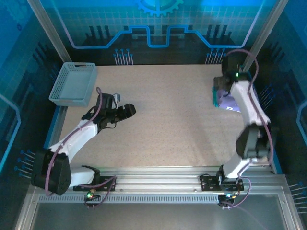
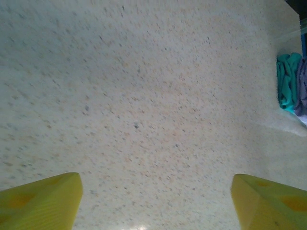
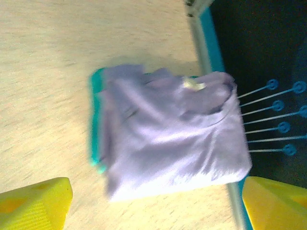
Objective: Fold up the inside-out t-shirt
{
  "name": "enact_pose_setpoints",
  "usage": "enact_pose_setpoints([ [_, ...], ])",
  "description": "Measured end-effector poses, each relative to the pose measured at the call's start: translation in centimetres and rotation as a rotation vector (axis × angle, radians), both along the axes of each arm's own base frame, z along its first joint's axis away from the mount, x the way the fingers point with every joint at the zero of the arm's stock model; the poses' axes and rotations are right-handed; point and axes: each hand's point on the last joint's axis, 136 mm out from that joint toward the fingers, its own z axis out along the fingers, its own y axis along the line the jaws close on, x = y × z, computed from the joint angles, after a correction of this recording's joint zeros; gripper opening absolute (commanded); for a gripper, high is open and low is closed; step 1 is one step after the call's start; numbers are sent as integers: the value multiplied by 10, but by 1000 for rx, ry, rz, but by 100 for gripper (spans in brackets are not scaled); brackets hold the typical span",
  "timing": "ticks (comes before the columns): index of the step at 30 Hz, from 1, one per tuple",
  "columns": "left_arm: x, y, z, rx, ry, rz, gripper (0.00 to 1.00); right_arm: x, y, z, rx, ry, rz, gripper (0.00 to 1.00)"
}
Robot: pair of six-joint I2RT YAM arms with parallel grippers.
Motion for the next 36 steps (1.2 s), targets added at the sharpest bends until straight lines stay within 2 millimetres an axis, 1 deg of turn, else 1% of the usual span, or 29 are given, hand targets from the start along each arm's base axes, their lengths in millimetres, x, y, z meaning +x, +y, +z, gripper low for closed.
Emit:
enact_pose_setpoints([
  [1,-1,6,4,28,-30,17,95,-18,12,3,33,-47,31,100],
  [2,-3,13,7,52,-56,38,98,-31,20,1,57,-80,54,100],
  [4,-7,32,15,127,-132,97,99,-57,31,-12,100,-132,83,100],
  [5,-9,41,17,162,-162,127,99,-65,35,-22,107,-145,91,100],
  [7,-14,65,19,255,-232,212,99,-80,42,-52,116,-148,108,100],
  [9,-18,87,14,343,-292,289,99,-90,48,-86,113,-138,130,100],
  [12,-22,113,-9,489,-336,351,99,-101,52,-132,104,-150,163,100],
  [14,-20,121,-21,569,-362,354,99,-104,51,-151,96,-179,176,100],
  [16,-10,124,-29,636,-394,332,99,-101,52,-161,86,-214,190,100],
  [18,1,123,-36,681,-418,306,99,-91,54,-164,82,-239,201,100],
  [20,14,124,-45,708,-436,291,99,-78,58,-160,90,-291,219,100],
  [22,25,126,-58,733,-439,278,99,-65,59,-152,103,-349,230,100],
  [24,30,130,-74,745,-406,260,99,-55,58,-146,112,-390,231,100],
  [25,31,133,-76,738,-400,260,99,-50,56,-144,119,-411,229,100],
  [27,37,140,-72,711,-425,281,99,-41,52,-146,131,-437,226,100],
  [29,43,146,-70,696,-428,290,99,-36,49,-156,139,-425,222,100],
  [31,47,145,-63,680,-458,292,99,-33,51,-164,148,-398,232,100],
  [36,51,140,-58,660,-487,279,99,-24,57,-154,163,-427,259,100],
])
